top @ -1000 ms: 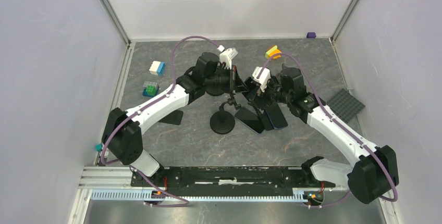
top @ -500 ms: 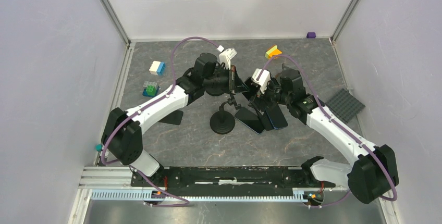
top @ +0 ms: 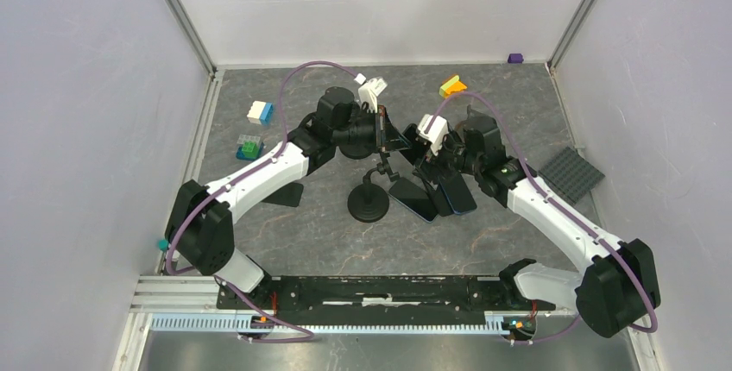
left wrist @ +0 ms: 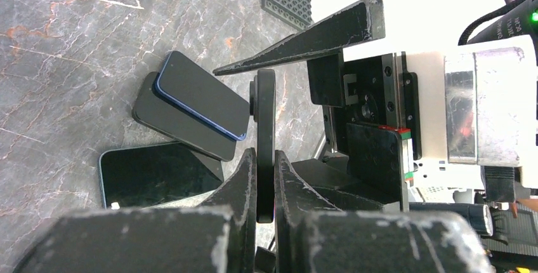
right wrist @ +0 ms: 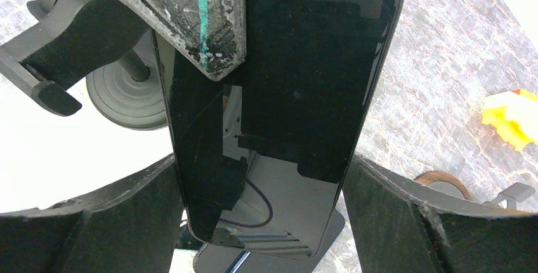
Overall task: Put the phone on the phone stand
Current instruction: Install the phone on the phone stand.
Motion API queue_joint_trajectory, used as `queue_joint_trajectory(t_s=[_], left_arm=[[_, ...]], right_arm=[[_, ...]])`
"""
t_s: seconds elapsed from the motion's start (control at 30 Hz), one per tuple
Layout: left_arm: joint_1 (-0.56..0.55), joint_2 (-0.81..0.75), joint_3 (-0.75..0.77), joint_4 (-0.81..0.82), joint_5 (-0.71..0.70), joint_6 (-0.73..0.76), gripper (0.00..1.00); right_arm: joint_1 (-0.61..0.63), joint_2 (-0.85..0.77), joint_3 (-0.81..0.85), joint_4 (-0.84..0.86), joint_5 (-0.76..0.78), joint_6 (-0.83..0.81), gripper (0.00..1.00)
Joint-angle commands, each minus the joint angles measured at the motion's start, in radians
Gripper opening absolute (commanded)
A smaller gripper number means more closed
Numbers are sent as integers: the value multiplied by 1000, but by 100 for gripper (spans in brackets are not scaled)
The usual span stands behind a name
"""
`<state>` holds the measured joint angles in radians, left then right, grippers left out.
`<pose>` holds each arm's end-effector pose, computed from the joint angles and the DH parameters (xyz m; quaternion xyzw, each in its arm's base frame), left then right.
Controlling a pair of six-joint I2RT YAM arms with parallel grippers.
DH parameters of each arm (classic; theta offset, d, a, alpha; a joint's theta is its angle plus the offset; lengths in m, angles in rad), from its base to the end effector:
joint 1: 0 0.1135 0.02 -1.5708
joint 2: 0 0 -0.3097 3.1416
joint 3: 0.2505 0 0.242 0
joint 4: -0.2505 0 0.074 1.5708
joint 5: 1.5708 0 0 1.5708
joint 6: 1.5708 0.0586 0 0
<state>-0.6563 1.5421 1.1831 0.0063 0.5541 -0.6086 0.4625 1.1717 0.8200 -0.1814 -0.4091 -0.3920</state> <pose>0.2727 -0.2489 0.3541 0.1753 0.7850 -0.5062 0.3112 0.2137 0.1326 0.3095 -0.4440 0.7321 0.1934 0.4790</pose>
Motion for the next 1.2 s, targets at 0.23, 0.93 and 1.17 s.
queue_joint_trajectory(t_s=[0.23, 0.93, 1.17], left_arm=[[7, -44, -11, 107, 38, -59, 2], [39, -161, 106, -358, 148, 633, 94], [69, -263, 38, -632, 76, 1055, 92]], right_arm=[[-2, -5, 5, 40, 0, 7, 52], [-73, -16, 16, 14, -137, -43, 0], [-91, -8, 16, -5, -231, -65, 0]])
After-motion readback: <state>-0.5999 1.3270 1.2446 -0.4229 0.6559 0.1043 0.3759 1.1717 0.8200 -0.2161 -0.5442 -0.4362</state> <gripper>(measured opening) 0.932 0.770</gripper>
